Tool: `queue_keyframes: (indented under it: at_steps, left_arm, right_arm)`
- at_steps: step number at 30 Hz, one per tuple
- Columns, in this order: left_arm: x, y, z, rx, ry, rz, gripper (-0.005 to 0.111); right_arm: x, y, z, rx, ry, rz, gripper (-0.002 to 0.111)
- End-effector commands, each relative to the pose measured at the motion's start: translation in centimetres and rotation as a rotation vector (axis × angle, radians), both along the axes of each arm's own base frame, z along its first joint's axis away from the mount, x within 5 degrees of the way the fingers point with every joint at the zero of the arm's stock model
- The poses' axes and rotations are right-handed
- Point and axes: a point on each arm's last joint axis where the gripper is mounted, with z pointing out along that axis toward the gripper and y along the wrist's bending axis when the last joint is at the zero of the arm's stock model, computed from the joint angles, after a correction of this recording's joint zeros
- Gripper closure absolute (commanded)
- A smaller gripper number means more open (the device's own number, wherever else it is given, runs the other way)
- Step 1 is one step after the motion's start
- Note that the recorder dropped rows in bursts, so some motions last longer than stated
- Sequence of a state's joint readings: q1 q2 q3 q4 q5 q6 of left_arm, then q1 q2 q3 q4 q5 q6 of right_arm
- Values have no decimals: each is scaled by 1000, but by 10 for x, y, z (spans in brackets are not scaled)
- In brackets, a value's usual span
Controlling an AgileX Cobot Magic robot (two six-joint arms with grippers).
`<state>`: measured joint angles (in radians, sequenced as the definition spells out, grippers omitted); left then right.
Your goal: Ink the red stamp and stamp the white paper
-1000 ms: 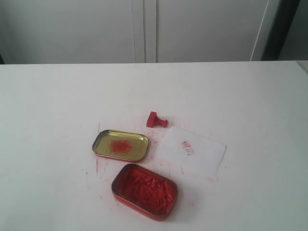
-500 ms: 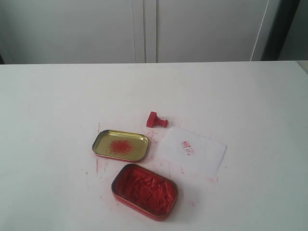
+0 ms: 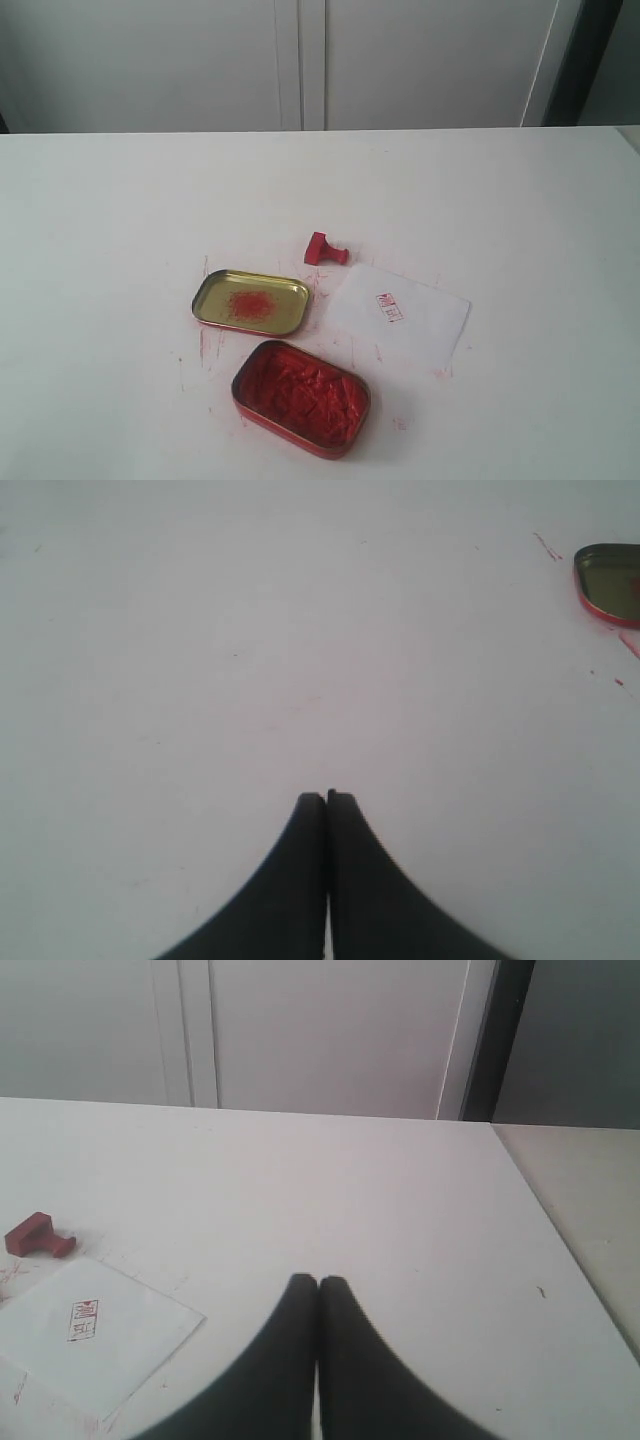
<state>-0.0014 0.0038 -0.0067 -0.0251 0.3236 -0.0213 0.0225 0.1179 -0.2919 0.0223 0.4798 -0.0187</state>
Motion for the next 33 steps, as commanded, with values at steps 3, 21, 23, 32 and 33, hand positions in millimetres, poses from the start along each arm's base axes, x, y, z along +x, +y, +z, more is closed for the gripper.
queue_keyframes:
  at_steps: [3, 21, 23, 32, 33]
  left_arm:
    - [0, 0, -3, 0, 11, 1, 107]
    - [0, 0, -3, 0, 11, 1, 107]
    - [0, 0, -3, 0, 11, 1, 107]
    - [0, 0, -3, 0, 11, 1, 107]
    - [0, 0, -3, 0, 11, 1, 107]
  right_arm:
    - [0, 0, 0, 0, -5, -7, 108]
    - [-16, -1, 4, 2, -121, -7, 108]
    - [-16, 0, 4, 7, -120, 5, 108]
    - [-16, 0, 4, 11, -120, 21, 108]
    - [-16, 0, 4, 11, -118, 21, 108]
